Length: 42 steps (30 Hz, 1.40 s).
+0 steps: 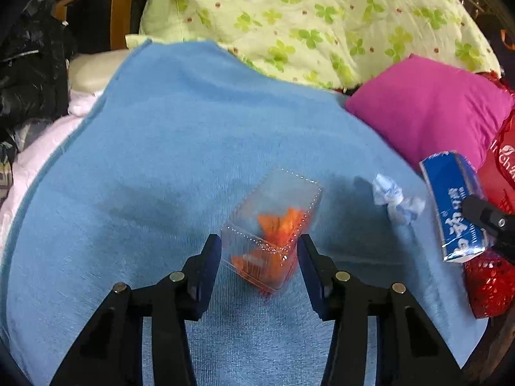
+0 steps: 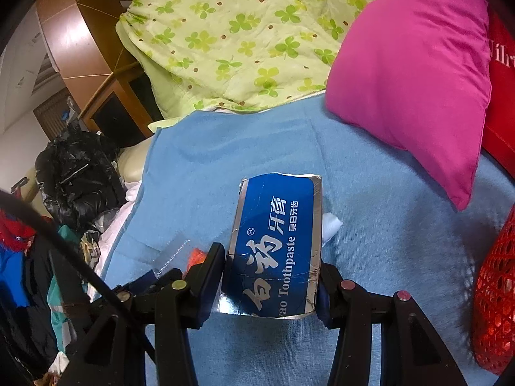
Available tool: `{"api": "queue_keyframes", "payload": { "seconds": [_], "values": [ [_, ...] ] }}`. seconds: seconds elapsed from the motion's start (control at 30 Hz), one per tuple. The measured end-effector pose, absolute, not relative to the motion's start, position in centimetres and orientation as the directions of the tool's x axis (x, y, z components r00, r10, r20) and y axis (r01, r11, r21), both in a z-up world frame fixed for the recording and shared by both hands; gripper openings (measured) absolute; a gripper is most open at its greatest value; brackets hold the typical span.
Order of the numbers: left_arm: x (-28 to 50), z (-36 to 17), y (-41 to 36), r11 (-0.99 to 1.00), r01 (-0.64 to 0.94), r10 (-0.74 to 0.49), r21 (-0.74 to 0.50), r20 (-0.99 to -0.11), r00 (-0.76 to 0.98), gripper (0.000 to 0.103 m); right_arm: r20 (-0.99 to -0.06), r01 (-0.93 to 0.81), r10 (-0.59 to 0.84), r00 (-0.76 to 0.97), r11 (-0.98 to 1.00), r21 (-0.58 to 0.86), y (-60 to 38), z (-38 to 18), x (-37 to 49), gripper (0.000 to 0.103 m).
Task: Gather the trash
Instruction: 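Grasp the clear orange-filled plastic box with the left tool while the right tool holds the toothpaste box, then carry the clear box and toothpaste box over the red mesh basket with both tools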
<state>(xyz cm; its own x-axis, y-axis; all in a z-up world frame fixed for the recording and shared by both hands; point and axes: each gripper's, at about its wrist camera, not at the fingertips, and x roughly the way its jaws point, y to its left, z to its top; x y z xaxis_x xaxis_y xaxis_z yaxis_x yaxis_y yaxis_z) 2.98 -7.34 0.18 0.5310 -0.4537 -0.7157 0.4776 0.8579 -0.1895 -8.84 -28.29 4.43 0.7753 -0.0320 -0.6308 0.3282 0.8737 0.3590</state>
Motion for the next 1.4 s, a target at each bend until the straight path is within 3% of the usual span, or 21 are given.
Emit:
{"api": "queue_keyframes", "payload": {
  "seconds": [0.33,0.8,1.4],
  "values": [
    [0.9,4.0,-5.9,0.860,0.450,-0.491,-0.242,-0.634,0.597,0.051,-0.603,0.294,-0.032,0.797,0.892,0.342,-27.5,5.8,-10.0,0.053],
    [-3.2,7.8,-8.5,0.911,0.404,-0.369,-0.077,-0.589,0.719,0.051,-0.533,0.267,-0.081,0.842,0.922,0.282,-27.0,8.5,-13.8,0.053],
    [-7.6,9.7,-13.8,0.887,0.462,-0.378,0.011,-0.559,0.739,0.051,-0.410,0.279,-0.179,0.894,0.940,0.198,-28.0,11.8,-19.8,0.053]
  ]
}}
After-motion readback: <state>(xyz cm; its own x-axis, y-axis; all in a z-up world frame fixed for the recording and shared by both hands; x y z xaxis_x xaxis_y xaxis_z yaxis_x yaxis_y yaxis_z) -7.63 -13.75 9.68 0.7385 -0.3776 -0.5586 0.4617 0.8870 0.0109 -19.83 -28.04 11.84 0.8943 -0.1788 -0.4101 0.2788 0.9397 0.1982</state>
